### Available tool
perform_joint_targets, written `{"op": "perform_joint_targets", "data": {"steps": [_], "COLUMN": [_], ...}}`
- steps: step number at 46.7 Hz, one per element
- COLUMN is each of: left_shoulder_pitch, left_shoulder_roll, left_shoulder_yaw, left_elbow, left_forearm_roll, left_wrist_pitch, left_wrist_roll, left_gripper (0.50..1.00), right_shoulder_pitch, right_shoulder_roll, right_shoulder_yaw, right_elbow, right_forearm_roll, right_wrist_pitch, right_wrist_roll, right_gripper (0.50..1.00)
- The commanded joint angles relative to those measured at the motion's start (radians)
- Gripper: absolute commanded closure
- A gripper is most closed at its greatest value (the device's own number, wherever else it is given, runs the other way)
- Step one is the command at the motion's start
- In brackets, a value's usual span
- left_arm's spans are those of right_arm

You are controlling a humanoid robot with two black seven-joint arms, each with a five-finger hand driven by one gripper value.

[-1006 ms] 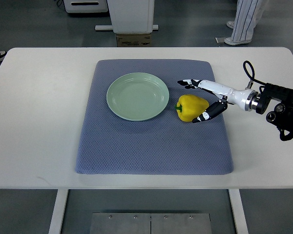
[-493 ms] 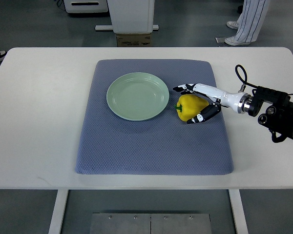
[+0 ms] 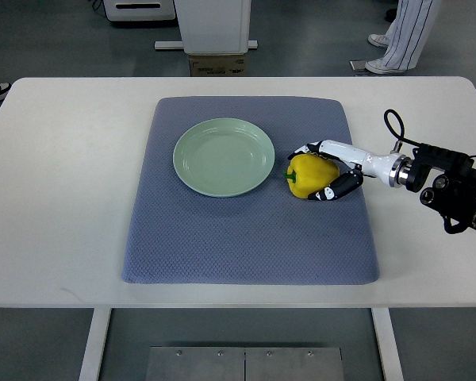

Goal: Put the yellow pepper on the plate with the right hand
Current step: 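Lift the pepper and carry it over the green plate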

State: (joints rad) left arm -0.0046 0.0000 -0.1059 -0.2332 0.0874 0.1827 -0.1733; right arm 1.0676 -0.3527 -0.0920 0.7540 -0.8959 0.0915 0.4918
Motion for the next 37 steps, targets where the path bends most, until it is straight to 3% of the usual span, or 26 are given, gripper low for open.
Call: {"op": "perform_joint_targets", "data": {"steps": [1, 5, 22, 37], "left_shoulder_pitch": [0.0, 0.0, 0.0, 0.0], "left_shoulder_roll": [0.0, 0.0, 0.0, 0.0], "left_shoulder_yaw": [0.0, 0.0, 0.0, 0.0], "left_elbow": [0.0, 0.0, 0.0, 0.0], "left_forearm_roll": [0.0, 0.0, 0.0, 0.0], "left_wrist_pitch": [0.0, 0.0, 0.0, 0.0], "left_wrist_roll": [0.0, 0.0, 0.0, 0.0], "left_gripper": [0.5, 0.5, 0.5, 0.5], "right_shoulder_pitch": [0.0, 0.003, 0.052, 0.117], "right_shoulder_roll": [0.0, -0.002, 0.004, 0.127], "right_shoulder_yaw": [0.0, 0.003, 0.087, 0.09], "right_elbow": [-0.002, -0.002, -0.002, -0.004], "right_forearm_roll": [0.0, 0.002, 0.017, 0.02], "right_wrist_pitch": [0.001, -0.001, -0.032, -0.052], "right_wrist_roll": [-0.001, -0.002, -0.071, -0.142], "right_gripper": [0.873, 1.0, 1.0, 1.0]}}
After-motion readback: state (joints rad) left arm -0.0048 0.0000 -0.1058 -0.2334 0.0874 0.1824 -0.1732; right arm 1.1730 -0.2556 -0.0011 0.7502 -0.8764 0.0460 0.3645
